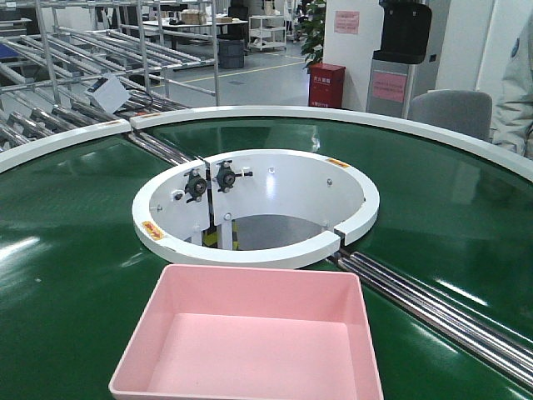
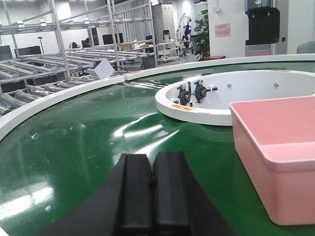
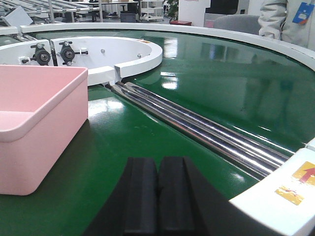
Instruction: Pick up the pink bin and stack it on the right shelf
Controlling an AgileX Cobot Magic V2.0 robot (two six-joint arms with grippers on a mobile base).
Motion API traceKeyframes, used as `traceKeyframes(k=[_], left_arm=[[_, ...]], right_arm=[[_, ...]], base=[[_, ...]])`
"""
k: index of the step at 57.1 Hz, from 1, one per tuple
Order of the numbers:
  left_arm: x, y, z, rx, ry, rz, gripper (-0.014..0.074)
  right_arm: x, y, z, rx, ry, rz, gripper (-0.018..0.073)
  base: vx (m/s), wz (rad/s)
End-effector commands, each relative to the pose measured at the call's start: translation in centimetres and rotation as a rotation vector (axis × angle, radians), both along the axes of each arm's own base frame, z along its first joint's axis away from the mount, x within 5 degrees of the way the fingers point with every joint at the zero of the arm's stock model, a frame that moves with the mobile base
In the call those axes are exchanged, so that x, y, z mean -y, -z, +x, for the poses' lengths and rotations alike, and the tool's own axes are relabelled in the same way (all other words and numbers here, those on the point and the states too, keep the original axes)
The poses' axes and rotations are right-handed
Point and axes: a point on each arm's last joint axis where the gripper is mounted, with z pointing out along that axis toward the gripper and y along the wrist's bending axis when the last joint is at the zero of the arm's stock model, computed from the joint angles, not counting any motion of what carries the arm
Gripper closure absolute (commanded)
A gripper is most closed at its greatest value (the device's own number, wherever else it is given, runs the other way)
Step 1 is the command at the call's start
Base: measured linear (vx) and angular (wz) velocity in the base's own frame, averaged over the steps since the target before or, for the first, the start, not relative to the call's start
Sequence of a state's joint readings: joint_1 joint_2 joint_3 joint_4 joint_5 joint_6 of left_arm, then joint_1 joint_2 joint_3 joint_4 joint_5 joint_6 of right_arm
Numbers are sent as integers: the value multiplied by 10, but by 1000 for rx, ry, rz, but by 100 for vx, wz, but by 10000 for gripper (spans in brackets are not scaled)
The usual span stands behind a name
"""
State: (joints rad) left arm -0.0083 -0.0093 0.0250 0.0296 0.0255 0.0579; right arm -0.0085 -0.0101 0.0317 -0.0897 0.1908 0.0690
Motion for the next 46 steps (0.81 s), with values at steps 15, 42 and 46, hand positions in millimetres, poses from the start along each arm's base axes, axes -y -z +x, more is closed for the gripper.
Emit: traceKeyframes(k=[15, 42, 46], left_arm=[[0, -3, 2, 53, 3, -10, 604], [0, -9, 1, 116, 6, -11, 604], [0, -11, 0, 142, 6, -11, 604]], right_arm=[[0, -8, 0, 86, -5, -21, 571], [-1, -9, 0, 100, -6, -21, 571], [-1, -9, 0, 100, -6, -21, 571]], base=[[0, 0], [0, 0], [0, 0]])
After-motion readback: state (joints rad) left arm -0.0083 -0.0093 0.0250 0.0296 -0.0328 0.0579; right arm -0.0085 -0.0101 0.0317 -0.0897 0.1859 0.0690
